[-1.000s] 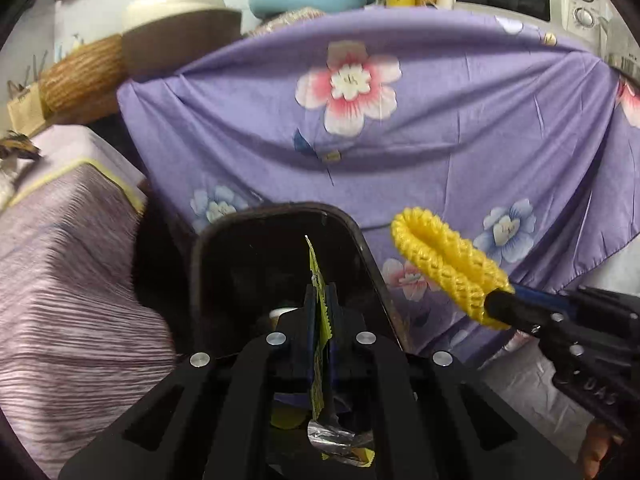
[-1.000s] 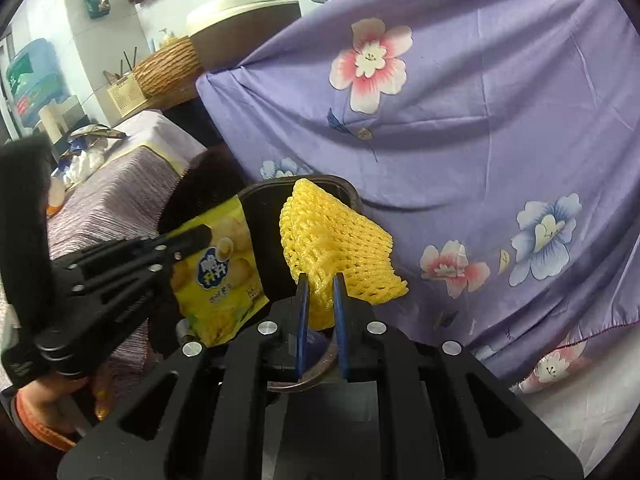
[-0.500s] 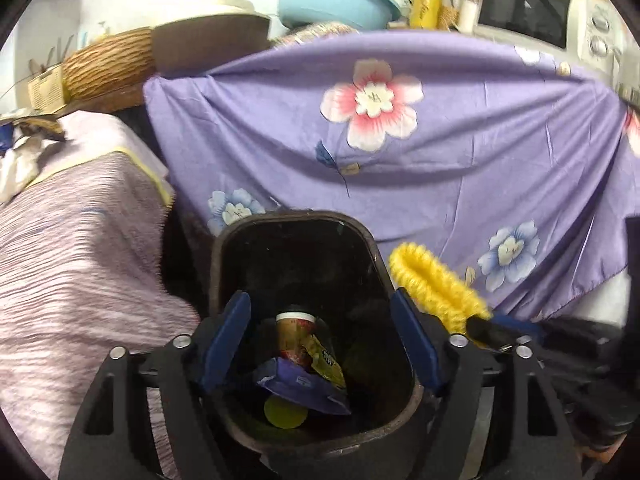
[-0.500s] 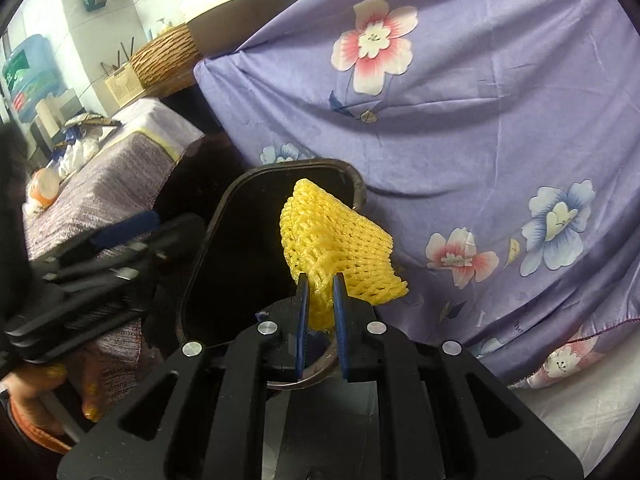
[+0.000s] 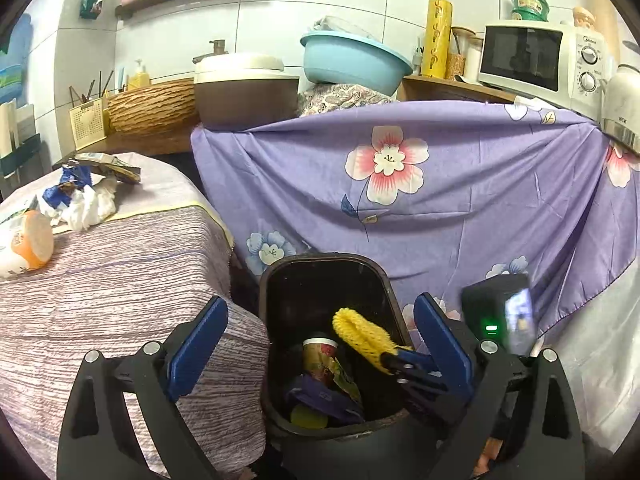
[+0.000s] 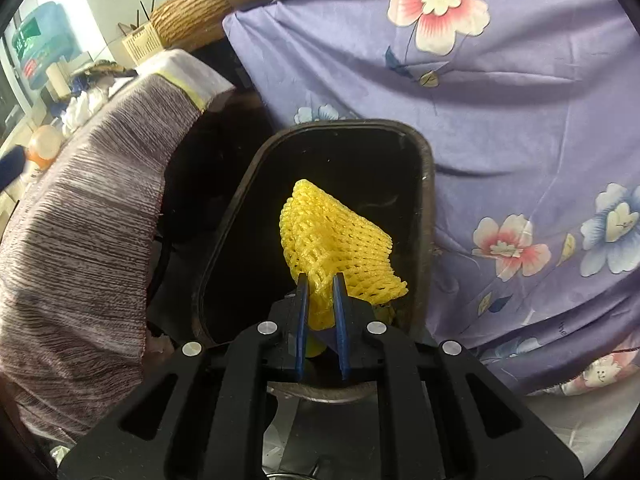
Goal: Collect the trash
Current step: 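Open both tools over the bin to drop the snack bag and foam net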
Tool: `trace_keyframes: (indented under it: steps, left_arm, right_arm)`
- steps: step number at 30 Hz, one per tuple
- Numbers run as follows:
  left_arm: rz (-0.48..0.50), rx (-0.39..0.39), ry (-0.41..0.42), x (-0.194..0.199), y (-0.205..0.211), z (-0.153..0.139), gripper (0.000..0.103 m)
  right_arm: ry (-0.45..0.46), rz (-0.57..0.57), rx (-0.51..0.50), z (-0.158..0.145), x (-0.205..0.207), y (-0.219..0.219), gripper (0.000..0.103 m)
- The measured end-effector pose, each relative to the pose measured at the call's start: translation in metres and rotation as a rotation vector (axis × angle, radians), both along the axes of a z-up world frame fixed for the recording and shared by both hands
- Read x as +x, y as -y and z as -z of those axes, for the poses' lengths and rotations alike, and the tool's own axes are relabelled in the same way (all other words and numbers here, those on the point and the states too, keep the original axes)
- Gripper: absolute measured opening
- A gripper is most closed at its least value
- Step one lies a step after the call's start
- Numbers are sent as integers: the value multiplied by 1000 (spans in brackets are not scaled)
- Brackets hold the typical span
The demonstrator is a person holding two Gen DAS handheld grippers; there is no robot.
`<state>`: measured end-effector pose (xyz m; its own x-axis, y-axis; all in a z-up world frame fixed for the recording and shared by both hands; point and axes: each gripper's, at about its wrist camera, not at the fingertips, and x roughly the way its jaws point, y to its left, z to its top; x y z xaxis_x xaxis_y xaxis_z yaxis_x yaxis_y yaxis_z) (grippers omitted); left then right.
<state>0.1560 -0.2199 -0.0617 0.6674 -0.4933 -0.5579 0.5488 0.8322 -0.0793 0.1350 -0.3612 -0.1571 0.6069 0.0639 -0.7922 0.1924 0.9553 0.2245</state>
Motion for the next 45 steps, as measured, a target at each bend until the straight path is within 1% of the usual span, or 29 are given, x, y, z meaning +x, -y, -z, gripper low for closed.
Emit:
trace_keyframes:
  steps: [5, 10, 11, 12, 13, 14, 15, 16, 25, 27, 29, 31, 35, 40, 45]
  left_arm:
    - [-14, 12, 12, -5, -7, -2, 95]
    - [-24, 4, 1, -8, -15, -4, 97]
    - [-27, 4, 2, -9, -17, -4, 97]
    - [-28, 4, 4, -10, -18, -5, 97]
    - [-28, 4, 5, -12, -20, -5, 97]
    - [-29, 5, 8, -13, -21, -6, 97]
    - [-31, 7, 10, -14, -22, -7, 97]
    - [-32, 8, 12, -16, -23, -7, 97]
    - [-40, 16, 31, -30, -47, -20, 97]
    - [-42, 10, 30, -33, -56, -23, 98]
    - [-46, 0, 25, -36, -66, -27, 98]
    - [-54, 0, 26, -38, -75, -29, 98]
    - [-88, 14, 33, -43, -95, -32, 98]
    - [-135, 15, 38, -47, -122, -35, 98]
    - [-197, 39, 48, -49, -154, -37, 98]
  right_arm:
    - [-21, 5, -21, 13, 7, -4, 13]
    - [-39, 6, -12, 22, 8, -7, 14]
    - [-44, 4, -11, 24, 9, -7, 17]
    - [-51, 0, -10, 25, 10, -8, 22]
    - [-54, -2, -8, 26, 10, -8, 37]
    - [-52, 0, -10, 26, 9, -9, 58]
    - [-42, 9, -17, 24, 8, -9, 66]
    - [-26, 18, -27, 21, 6, -10, 70]
    - [4, -3, -54, -2, 0, -14, 71]
    - [22, -8, -52, -12, -4, -14, 71]
    - [40, -14, -61, -22, -8, -17, 79]
    - [64, -19, -69, -33, -11, -19, 80]
    - [113, -50, -53, -57, -16, -27, 80]
    - [179, -124, -46, -87, -14, -49, 81]
    - [217, -230, -22, -111, -3, -83, 83]
